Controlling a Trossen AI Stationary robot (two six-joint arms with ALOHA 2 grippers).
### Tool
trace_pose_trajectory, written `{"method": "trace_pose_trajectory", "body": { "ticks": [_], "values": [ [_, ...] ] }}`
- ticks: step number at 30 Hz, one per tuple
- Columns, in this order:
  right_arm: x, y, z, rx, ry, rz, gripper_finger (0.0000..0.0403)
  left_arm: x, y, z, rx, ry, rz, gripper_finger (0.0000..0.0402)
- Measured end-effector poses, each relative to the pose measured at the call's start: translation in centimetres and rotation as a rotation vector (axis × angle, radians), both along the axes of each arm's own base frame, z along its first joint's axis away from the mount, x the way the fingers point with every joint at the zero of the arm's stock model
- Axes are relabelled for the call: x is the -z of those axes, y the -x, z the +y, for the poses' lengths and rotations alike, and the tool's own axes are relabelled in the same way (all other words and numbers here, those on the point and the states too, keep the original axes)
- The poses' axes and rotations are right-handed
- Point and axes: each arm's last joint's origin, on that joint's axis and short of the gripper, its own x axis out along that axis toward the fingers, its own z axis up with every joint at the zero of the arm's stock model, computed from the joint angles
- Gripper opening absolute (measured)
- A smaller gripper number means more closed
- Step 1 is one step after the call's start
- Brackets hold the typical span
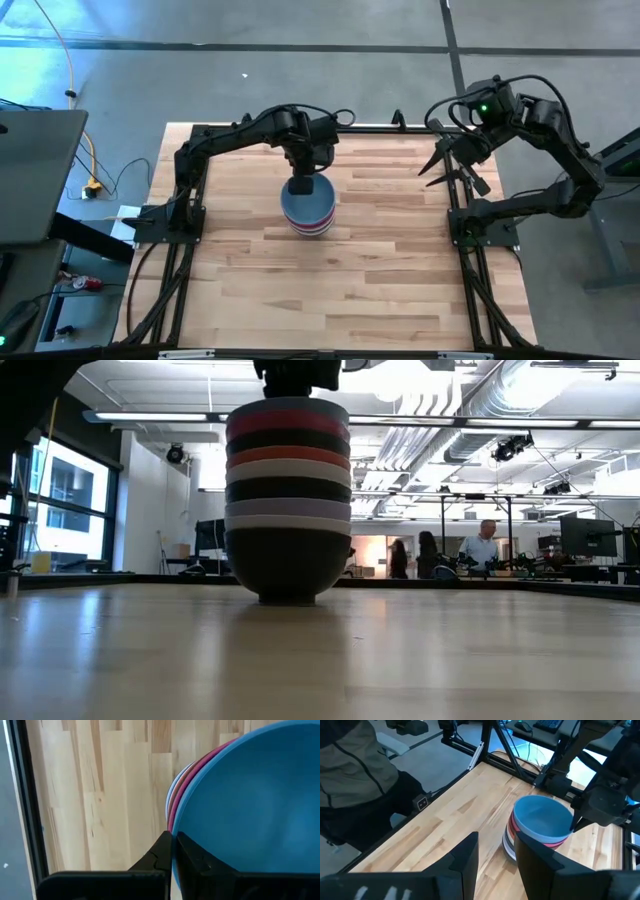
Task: Nest bowls inside each other
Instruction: Stack the blue bowl on top of the pink bowl
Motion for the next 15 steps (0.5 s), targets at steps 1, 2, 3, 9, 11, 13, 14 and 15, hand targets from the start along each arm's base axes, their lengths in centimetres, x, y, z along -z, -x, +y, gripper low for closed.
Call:
{"method": "trace_pose_trajectory", "body": {
  "ticks": [1,2,3,9,11,13,14,15],
  "values": [
    [0.00,0.00,0.00,-0.001,-0.001,0.000,0.0119,0.00,0.01,-0.01,-0.001,0.001,0.001,0.0000],
    [-0.01,0.00,0.01,-0.004,-0.003,-0.001,0.0119,0.00,0.01,-0.01,0.000,0.002,0.000,0.0000],
    [-0.01,0.00,0.02,-0.006,-0.004,-0.002,0.0119,0.00,0.01,-0.01,0.000,0.003,0.000,0.0000],
    [-0.01,0.01,0.03,-0.010,-0.006,-0.004,0.0119,0.01,0.04,-0.04,-0.006,0.011,0.001,0.0000],
    [-0.02,0.01,0.03,-0.011,-0.006,-0.004,0.0119,0.01,0.04,-0.05,-0.007,0.015,0.001,0.0000],
    [-0.02,0.01,0.04,-0.012,-0.007,-0.005,0.0119,0.01,0.04,-0.05,-0.007,0.016,0.001,0.0000],
    [-0.01,0.01,0.04,-0.012,-0.007,-0.004,0.0119,0.01,0.04,-0.06,-0.007,0.017,0.000,0.0000],
    [-0.01,0.01,0.04,-0.012,-0.007,-0.005,0.0119,0.01,0.04,-0.07,-0.006,0.020,-0.001,0.0000]
  ]
}}
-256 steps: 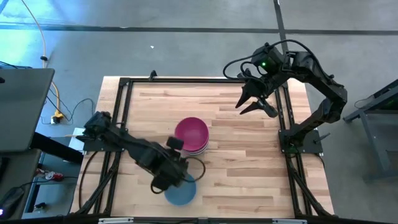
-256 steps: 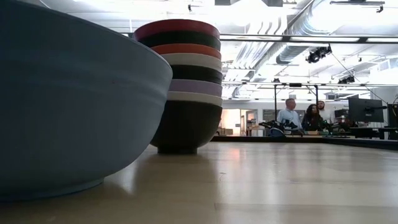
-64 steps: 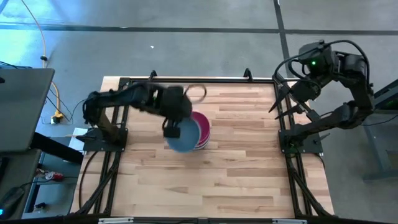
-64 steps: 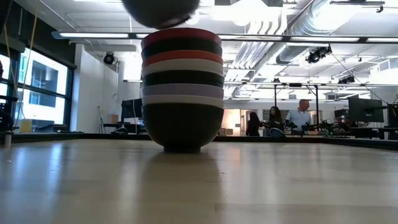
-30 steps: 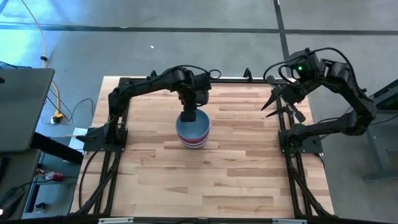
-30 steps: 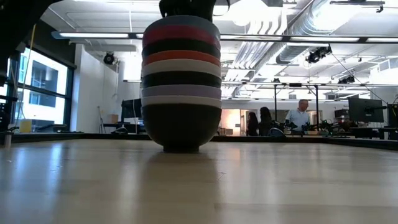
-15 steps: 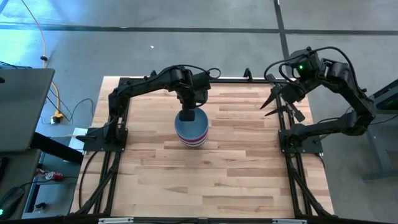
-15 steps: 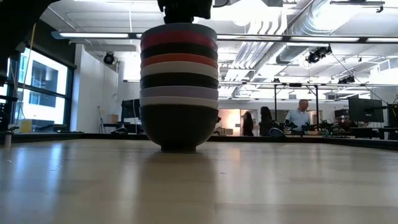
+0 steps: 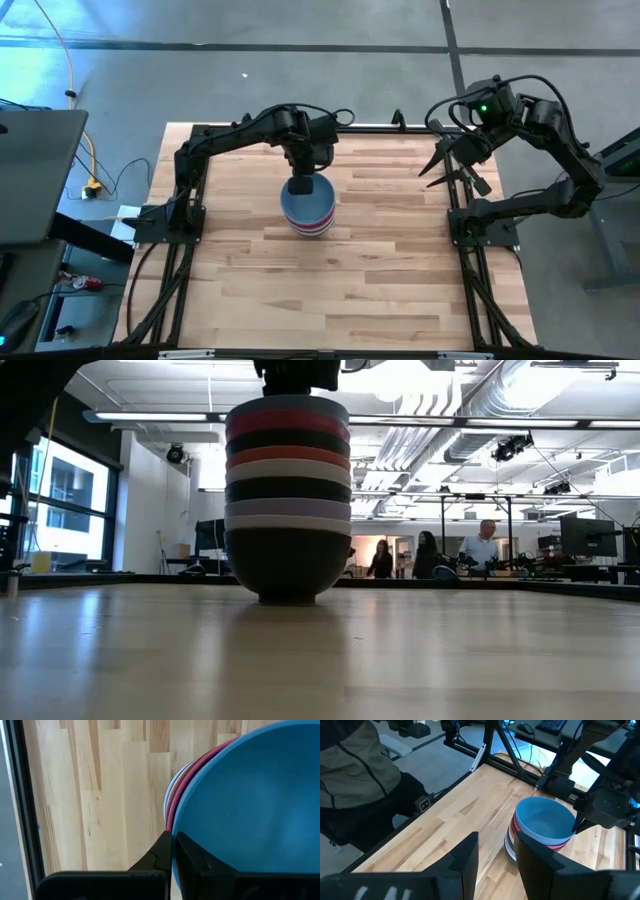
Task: Nest bowls inside each other
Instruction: Stack the blue bowl on top of the pink bowl, then return to Home Position
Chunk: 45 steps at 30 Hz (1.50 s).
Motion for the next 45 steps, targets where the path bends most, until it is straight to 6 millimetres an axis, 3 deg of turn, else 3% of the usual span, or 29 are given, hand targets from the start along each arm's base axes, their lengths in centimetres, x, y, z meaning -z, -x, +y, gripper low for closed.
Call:
{"method": "trace_pose_trajectory", "body": {
  "ticks": [6,12,22,30,38,42,45],
  "values": [
    [0.2,-0.1,0.0,-0.009,-0.010,0.005,0.0119,0.7,-0.6,-0.2,0.014,0.023,0.007,0.0000],
    [1.7,-0.8,-0.3,-0.010,-0.037,0.059,0.0119,1.7,-1.3,-0.2,0.035,0.042,0.024,0.0000],
    [2.7,-1.3,-0.6,-0.024,-0.007,0.075,0.0119,1.7,-1.4,-0.1,0.033,0.035,0.017,0.0001],
    [2.7,-1.2,-0.6,-0.025,-0.003,0.072,0.0119,1.6,-1.9,-0.5,0.047,0.038,-0.029,0.0070],
    [2.7,-1.2,-0.6,-0.013,-0.019,0.082,0.0119,-1.1,-2.0,-1.6,0.112,-0.011,-0.108,0.0141],
    [2.7,-1.2,-0.6,-0.008,-0.025,0.087,0.0119,-3.8,-0.1,-2.2,0.105,-0.039,-0.125,0.0164],
    [2.7,-1.3,-0.6,-0.001,-0.040,0.094,0.0119,-6.4,2.9,-2.6,0.090,-0.035,-0.187,0.0176]
  ]
}}
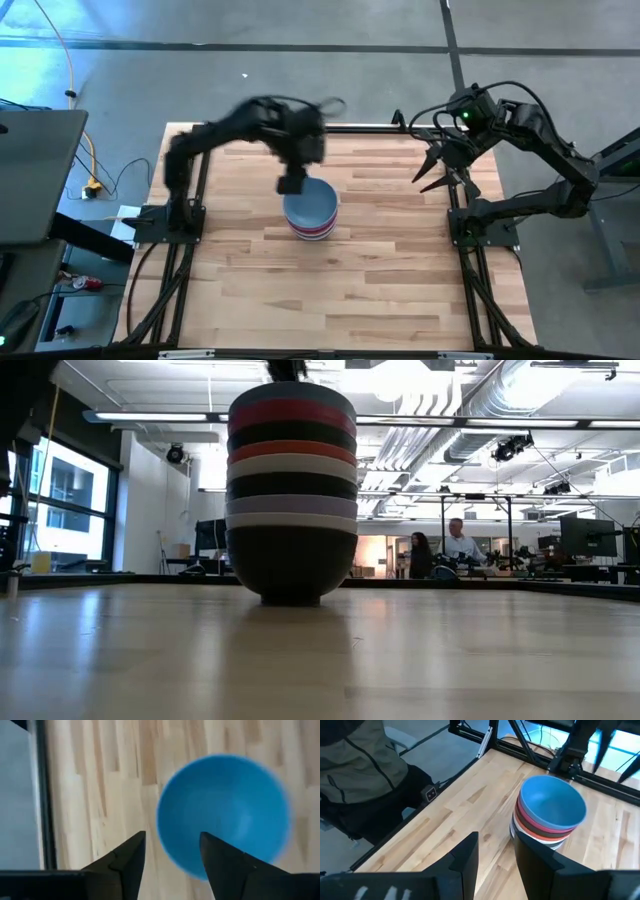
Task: Nest bowls inside each other
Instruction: Return to Home Position
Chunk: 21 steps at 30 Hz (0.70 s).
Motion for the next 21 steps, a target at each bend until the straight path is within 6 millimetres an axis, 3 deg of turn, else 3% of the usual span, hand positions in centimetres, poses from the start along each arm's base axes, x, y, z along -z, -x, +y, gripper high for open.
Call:
{"method": "trace_pose_trajectory", "body": {
  "ticks": [6,12,16,21],
  "values": [
    [-0.3,-0.1,0.0,-0.023,-0.011,-0.039,0.0119,-6.1,7.5,-2.8,0.045,-0.009,-0.239,0.0183],
    [-0.8,-0.6,-0.2,-0.028,0.015,-0.118,0.0119,-10.0,14.6,-6.2,0.124,-0.098,-0.537,0.0184],
    [-1.6,-1.1,-0.4,-0.014,0.030,-0.199,0.0119,-10.4,18.3,-7.6,0.151,-0.193,-0.709,0.0184],
    [-2.6,-1.6,-0.6,-0.001,0.049,-0.300,0.0119,-8.7,21.2,-8.3,0.130,-0.313,-0.834,0.0184]
  ]
}}
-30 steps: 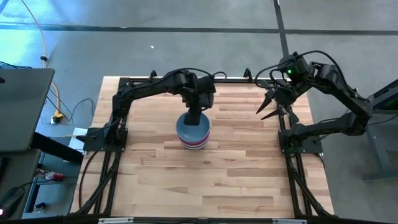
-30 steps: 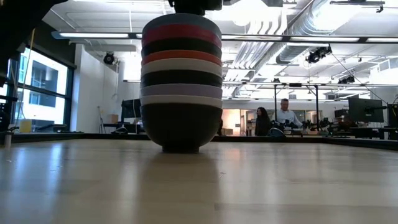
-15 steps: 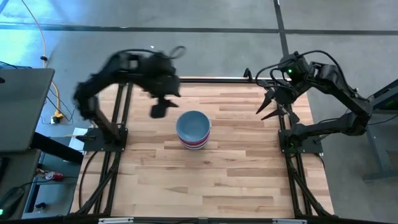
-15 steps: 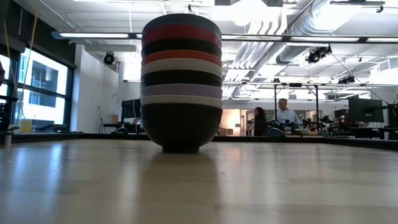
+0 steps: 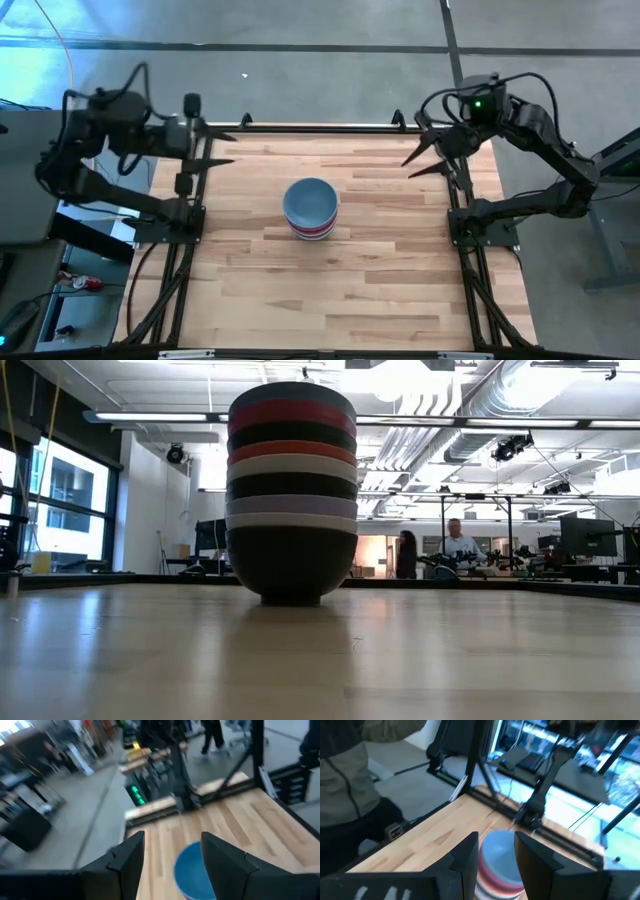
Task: Nest bowls inside each other
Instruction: Return to Home Position
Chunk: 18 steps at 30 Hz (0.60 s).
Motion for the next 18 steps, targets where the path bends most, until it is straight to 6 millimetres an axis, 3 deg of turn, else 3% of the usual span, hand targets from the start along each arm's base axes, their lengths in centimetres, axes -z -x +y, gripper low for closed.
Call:
{"method": "trace_pose_trajectory", "body": {
  "ticks": [11,18],
  "values": [
    [-1.3,0.5,0.1,0.094,0.003,-0.082,0.0119,3.7,4.4,-0.4,-0.112,-0.139,-0.208,0.0184],
    [-1.5,1.7,0.6,0.100,0.007,-0.086,0.0119,6.7,5.9,-0.5,-0.189,-0.163,-0.271,0.0184]
  ]
}}
